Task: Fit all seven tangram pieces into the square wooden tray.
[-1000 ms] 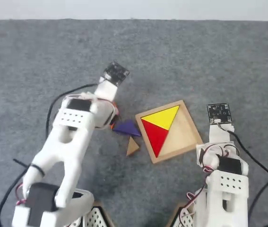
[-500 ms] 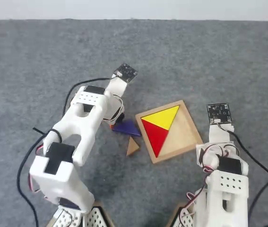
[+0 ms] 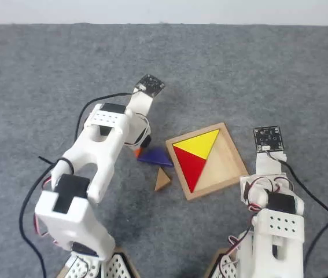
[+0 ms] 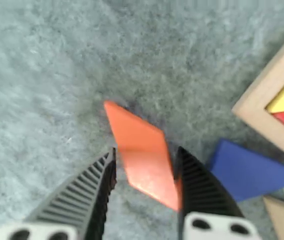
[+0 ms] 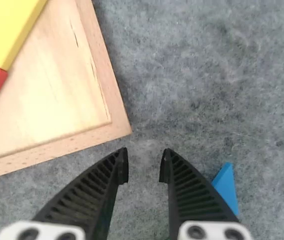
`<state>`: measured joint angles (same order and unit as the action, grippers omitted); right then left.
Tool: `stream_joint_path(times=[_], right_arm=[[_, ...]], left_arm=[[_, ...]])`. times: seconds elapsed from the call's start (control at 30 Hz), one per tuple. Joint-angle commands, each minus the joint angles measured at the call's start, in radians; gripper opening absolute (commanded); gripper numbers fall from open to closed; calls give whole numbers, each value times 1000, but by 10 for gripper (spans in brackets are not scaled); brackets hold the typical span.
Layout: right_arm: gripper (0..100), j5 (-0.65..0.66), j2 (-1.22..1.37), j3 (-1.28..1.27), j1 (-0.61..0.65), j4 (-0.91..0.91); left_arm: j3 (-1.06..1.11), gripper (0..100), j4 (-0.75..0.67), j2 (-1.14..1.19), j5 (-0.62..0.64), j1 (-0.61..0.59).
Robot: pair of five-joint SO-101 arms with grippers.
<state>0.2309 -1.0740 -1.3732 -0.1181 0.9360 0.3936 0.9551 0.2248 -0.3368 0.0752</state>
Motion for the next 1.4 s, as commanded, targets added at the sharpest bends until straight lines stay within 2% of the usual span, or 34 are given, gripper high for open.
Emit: stream_joint_path(times=[0.0,0.27,0.57,1.0,1.23,1.37], right_arm=[[114,9,-16,5,5,-41],[113,9,-19,2,5,-42],[113,9,-22,2,5,-42],[113,11,-25,0,5,-42],[113,11,-25,0,5,-42],[113,11,-25,0,5,-42]], left_arm=[[-39,276,40,-124,-12,-9],[-13,299,43,-138,-61,18],[35,298,-28,-20,-68,14],[5,298,2,8,-68,6],[-22,295,-21,-29,34,-37],[-15,246,-20,-48,72,-31]])
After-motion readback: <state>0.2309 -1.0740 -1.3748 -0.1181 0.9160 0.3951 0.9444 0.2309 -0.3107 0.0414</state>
